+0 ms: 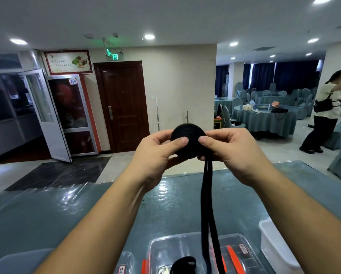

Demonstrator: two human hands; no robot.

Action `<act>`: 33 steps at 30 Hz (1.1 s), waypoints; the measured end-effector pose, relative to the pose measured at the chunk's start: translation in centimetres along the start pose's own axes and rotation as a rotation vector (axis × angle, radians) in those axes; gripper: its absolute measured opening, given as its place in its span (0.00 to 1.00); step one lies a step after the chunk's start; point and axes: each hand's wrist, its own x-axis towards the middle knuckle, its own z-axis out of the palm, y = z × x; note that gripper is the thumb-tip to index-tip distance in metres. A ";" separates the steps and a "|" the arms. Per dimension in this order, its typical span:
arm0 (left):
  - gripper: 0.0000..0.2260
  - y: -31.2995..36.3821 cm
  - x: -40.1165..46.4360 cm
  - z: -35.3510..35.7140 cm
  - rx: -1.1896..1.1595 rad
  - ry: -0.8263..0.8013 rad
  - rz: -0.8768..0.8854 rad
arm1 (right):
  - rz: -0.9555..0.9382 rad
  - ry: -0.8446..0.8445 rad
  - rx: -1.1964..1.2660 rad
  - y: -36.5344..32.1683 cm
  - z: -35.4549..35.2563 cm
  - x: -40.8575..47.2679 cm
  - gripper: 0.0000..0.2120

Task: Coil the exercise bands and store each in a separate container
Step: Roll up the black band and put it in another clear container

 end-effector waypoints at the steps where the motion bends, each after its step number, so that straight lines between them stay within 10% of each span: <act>1: 0.10 0.0 -0.1 -0.1 0.022 -0.005 -0.009 | 0.003 -0.022 -0.032 0.0 -0.2 0.0 0.05; 33: 0.11 0.4 -0.9 0.7 -0.022 0.079 0.055 | 0.024 0.151 0.304 0.3 2.2 -0.9 0.09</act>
